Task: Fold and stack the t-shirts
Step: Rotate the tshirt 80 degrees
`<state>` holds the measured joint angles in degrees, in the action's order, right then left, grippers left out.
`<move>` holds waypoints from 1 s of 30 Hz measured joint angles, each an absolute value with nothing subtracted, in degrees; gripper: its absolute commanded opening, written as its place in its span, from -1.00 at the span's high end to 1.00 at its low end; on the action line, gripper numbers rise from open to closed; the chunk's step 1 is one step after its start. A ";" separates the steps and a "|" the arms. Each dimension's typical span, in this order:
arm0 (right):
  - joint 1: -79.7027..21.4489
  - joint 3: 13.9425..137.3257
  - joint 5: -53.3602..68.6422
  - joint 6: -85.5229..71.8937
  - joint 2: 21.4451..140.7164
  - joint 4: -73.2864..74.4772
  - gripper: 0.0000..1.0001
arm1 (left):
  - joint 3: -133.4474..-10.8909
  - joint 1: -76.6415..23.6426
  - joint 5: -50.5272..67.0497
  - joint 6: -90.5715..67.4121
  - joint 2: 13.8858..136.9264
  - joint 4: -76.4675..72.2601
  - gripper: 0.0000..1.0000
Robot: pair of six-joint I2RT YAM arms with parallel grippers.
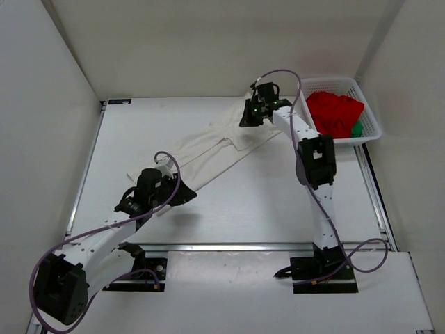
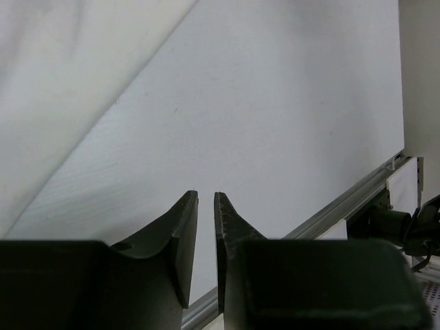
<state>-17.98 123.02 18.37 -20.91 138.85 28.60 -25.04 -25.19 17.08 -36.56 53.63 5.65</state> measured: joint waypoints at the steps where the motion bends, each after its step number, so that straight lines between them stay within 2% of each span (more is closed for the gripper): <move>1: -18.13 119.24 17.96 -20.32 134.13 29.43 0.87 | -24.25 -24.93 17.23 -36.40 53.10 6.11 0.45; 3: -18.90 110.96 17.43 -19.35 122.04 29.34 0.86 | -22.98 -24.23 17.65 -36.05 52.45 7.25 0.45; 7: -23.31 82.50 17.52 -20.82 90.13 14.94 0.75 | -22.55 -21.82 18.79 -34.65 51.83 9.78 0.39; 9: -27.99 69.82 17.26 -22.46 79.13 7.60 0.70 | -22.61 -20.40 19.25 -33.69 51.62 10.70 0.38; 11: -33.36 61.76 16.75 -24.95 75.29 1.45 0.62 | -23.05 -19.11 20.01 -32.71 51.79 12.03 0.39; 13: -38.48 56.80 16.49 -27.75 79.24 -3.49 0.44 | -23.81 -17.76 20.82 -31.79 52.01 13.21 0.36; 16: -43.07 55.51 14.37 -31.57 93.17 -5.74 0.29 | -24.49 -15.81 22.44 -30.89 51.59 13.76 0.34; 19: -45.71 55.48 12.25 -34.11 102.26 -5.23 0.27 | -24.43 -13.30 25.06 -30.44 50.57 13.93 0.32; 22: -47.64 56.42 10.13 -37.06 105.45 -5.91 0.27 | -23.11 -8.56 30.63 -30.28 49.76 12.49 0.31; 25: -48.40 59.66 8.71 -39.81 108.01 -8.21 0.27 | -20.25 -1.37 37.58 -30.04 50.13 11.20 0.23; 27: -48.40 61.76 7.79 -41.45 110.89 -9.98 0.27 | -19.35 2.13 39.44 -29.32 50.59 12.25 0.09; 29: -48.38 63.70 7.44 -43.13 113.21 -10.87 0.29 | -19.33 2.07 40.38 -28.45 50.57 12.78 -0.15; 30: -48.34 64.86 7.11 -43.62 114.13 -10.94 0.34 | -19.40 1.69 40.84 -28.12 50.46 12.99 -0.35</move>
<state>-48.34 64.86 7.11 -43.62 114.13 -10.94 -19.40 1.69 40.84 -28.12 50.46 12.99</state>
